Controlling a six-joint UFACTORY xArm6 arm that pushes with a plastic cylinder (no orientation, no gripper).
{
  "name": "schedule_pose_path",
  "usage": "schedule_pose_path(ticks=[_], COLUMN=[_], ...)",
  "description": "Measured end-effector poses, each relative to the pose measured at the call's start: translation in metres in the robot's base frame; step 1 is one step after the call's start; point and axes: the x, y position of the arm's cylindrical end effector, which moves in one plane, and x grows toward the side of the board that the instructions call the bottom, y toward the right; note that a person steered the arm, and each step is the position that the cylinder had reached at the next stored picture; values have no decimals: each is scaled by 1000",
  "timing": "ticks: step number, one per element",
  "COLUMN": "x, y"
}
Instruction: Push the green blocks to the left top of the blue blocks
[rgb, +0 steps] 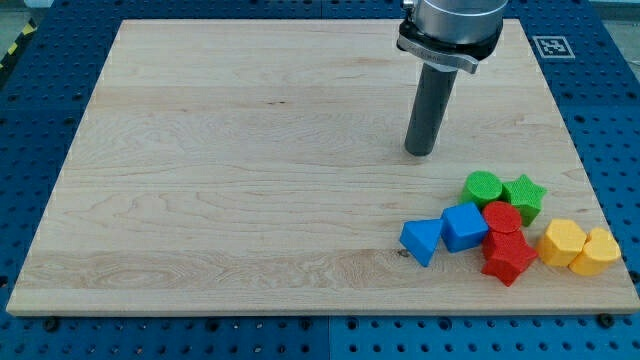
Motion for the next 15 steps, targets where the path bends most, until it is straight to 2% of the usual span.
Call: schedule_pose_path(ticks=[1, 2, 4, 5, 6, 7, 9, 12, 14, 15], x=[0, -8, -8, 1, 3, 16, 83, 97, 97, 97], y=[10, 61, 83, 123, 129, 137, 167, 167, 119, 118])
